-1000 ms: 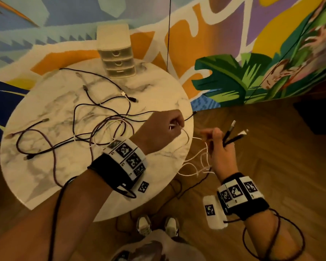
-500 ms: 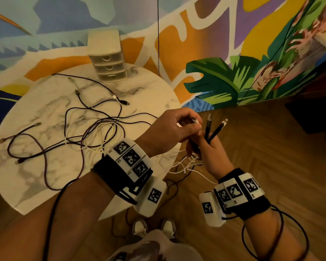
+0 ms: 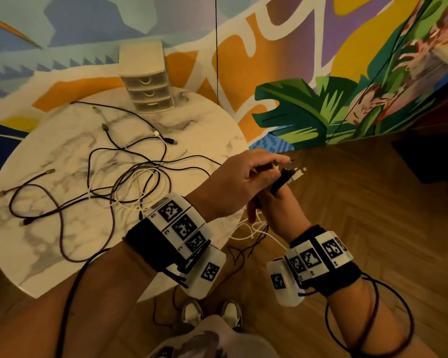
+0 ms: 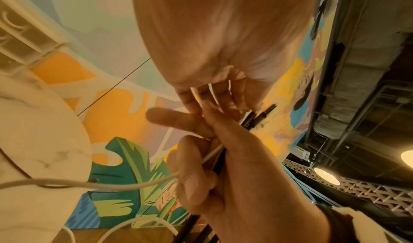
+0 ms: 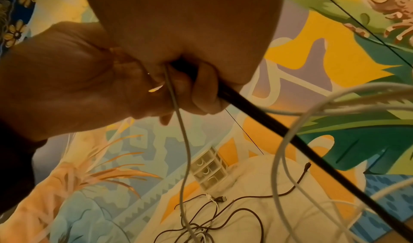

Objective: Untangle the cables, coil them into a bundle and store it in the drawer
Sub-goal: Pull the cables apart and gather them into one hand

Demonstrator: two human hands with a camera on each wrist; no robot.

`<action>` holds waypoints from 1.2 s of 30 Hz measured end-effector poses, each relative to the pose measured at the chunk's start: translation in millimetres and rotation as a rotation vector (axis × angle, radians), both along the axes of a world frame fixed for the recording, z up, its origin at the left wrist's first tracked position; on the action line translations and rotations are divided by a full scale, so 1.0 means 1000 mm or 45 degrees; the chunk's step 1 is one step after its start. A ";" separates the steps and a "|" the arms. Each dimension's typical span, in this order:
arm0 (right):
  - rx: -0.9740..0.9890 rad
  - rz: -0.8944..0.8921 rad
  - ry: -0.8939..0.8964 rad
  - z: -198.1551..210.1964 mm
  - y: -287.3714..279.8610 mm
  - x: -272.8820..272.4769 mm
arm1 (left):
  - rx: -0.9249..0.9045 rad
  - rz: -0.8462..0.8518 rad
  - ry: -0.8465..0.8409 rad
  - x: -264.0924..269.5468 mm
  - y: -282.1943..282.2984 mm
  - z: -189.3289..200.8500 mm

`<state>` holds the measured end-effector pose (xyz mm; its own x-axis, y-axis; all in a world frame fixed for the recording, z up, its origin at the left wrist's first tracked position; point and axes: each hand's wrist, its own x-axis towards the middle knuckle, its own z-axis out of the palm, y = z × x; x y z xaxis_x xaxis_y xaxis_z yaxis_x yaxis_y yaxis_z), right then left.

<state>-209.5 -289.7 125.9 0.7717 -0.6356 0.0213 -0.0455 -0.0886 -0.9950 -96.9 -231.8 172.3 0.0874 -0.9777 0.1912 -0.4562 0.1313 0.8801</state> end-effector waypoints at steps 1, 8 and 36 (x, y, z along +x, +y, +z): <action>-0.015 -0.018 0.022 -0.002 0.000 0.000 | -0.002 0.027 0.080 0.004 0.000 -0.003; 0.187 -0.397 0.003 0.003 -0.009 -0.004 | 0.549 0.038 -0.168 0.020 0.027 -0.102; 0.313 -0.464 0.097 -0.008 -0.007 0.004 | 0.533 0.201 -0.364 0.049 0.055 -0.115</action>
